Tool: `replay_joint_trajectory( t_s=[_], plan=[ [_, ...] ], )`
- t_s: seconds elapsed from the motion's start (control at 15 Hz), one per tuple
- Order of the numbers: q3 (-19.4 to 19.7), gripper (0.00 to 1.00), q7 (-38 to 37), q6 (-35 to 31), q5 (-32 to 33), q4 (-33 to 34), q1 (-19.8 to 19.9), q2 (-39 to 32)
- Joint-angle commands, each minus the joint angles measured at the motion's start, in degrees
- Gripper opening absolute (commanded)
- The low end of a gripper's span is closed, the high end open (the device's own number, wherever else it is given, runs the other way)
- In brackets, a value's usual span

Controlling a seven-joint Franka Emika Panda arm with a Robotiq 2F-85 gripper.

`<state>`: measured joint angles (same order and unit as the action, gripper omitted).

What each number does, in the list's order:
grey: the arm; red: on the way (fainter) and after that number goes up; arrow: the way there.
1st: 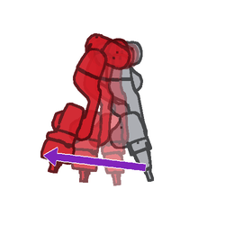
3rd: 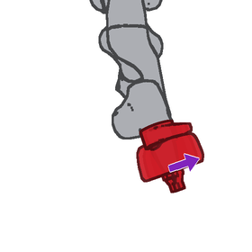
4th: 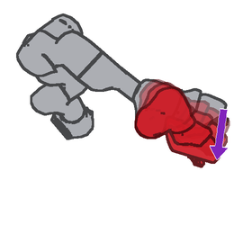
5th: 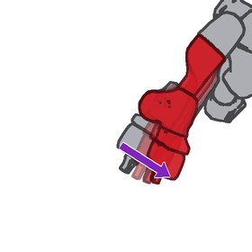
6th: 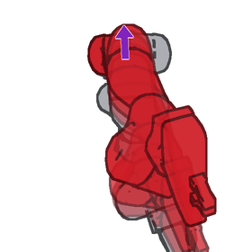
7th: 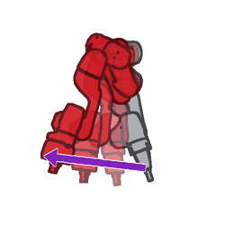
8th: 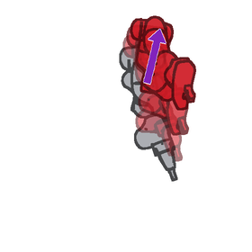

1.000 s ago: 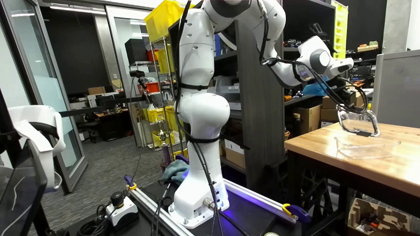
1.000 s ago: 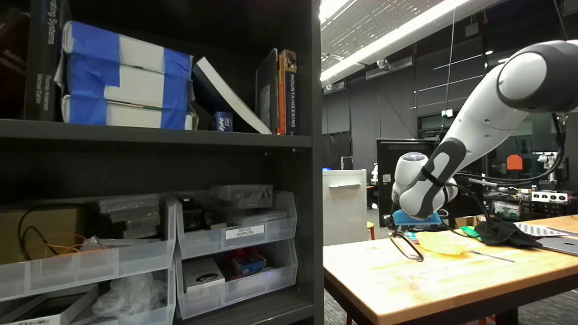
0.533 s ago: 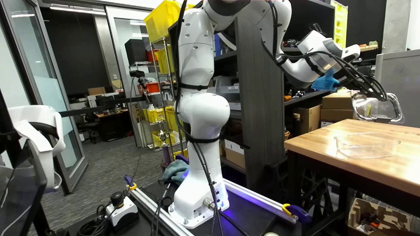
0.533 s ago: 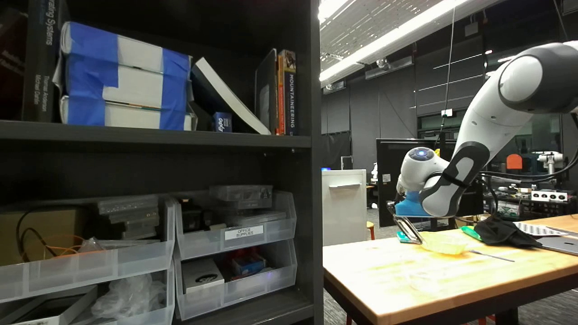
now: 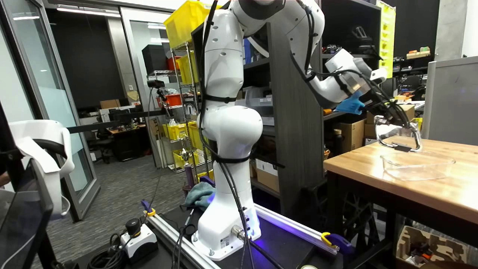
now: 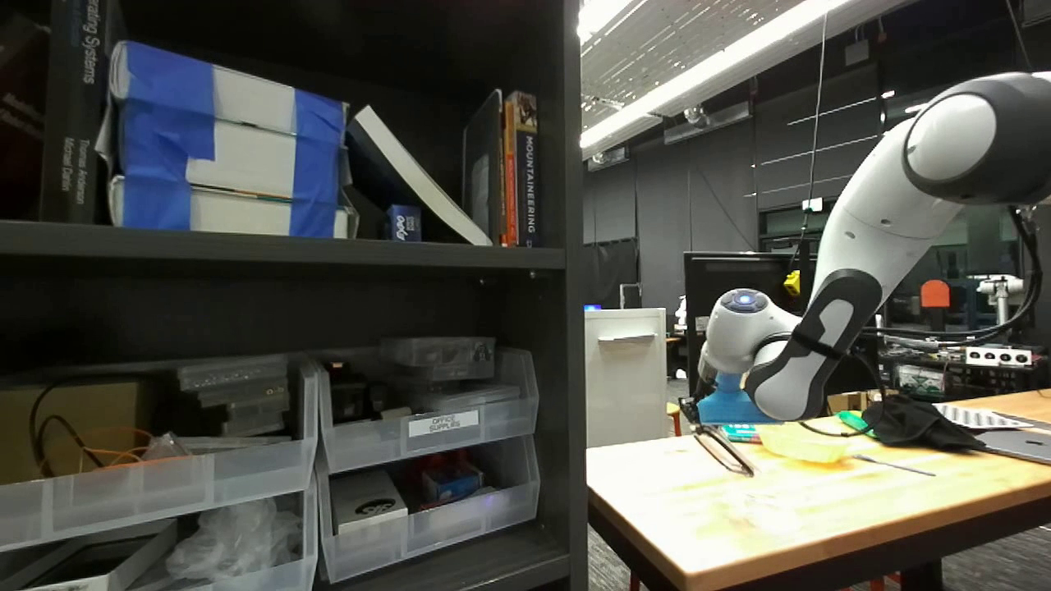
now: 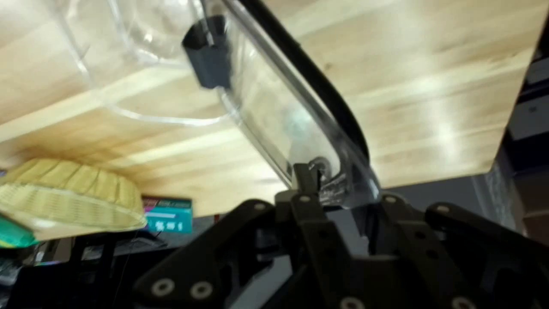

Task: Move the lid to the left

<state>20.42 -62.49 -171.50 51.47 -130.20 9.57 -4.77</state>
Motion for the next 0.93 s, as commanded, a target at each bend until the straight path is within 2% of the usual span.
replay_joint_trajectory(
  t_s=[0.0, 0.2, 0.33, 0.47, 0.67, 0.73, 0.87],
  plan=[
    [-6.53, 0.06, 13.85, 1.32, -16.21, -7.45, 0.02, 2.65],
    [-9.88, 0.06, 26.33, 4.6, -32.02, -7.45, -0.46, 2.4],
    [-10.21, 0.06, 32.35, 7.68, -39.19, -6.18, -0.75, 2.17],
    [-9.67, 0.06, 36.66, 10.18, -43.27, -4.9, -0.53, 1.98],
    [-8.41, 0.06, 39.75, 12.78, -44.78, -3.25, 0.24, 1.46],
    [-8.66, 0.06, 42.56, 15.2, -47.13, -2.69, 0.68, 1.58],
    [-9.94, 0.06, 51.61, 22.5, -55.72, -2.08, 1.54, 3.34]
  ],
)
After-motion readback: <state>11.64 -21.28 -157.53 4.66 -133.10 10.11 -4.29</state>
